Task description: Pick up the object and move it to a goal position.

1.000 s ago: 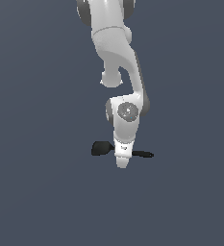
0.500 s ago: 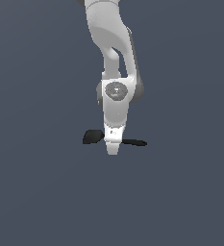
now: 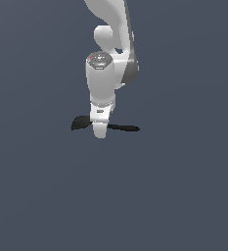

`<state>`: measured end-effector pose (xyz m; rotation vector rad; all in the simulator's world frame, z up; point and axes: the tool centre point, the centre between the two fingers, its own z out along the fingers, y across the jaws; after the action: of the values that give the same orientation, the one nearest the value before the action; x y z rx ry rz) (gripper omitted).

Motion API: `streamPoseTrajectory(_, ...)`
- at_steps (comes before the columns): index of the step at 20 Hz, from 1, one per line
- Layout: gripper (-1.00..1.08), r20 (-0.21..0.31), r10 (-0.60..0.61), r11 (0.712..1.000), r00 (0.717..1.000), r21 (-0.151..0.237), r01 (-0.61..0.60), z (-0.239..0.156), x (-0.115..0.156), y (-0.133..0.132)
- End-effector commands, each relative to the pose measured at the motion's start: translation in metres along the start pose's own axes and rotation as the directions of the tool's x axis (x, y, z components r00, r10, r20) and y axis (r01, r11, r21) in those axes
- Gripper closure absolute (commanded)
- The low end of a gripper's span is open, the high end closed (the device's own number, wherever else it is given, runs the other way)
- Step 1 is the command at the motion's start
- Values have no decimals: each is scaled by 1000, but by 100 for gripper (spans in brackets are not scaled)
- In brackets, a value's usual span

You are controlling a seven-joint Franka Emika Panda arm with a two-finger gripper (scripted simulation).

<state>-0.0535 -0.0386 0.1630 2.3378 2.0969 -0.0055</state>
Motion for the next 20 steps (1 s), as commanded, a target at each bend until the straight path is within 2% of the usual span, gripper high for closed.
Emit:
streamPoseTrajectory(1,108,-1,0,1000,1000,-2,0,-20,-14,-10)
streamPoseTrajectory(11,108,-6,-1,1000,1000,-3,1,-97,-71,-48)
streamPoseTrajectory(20,108,-6,-1,1000,1000,-3,1,-142,-106,-68)
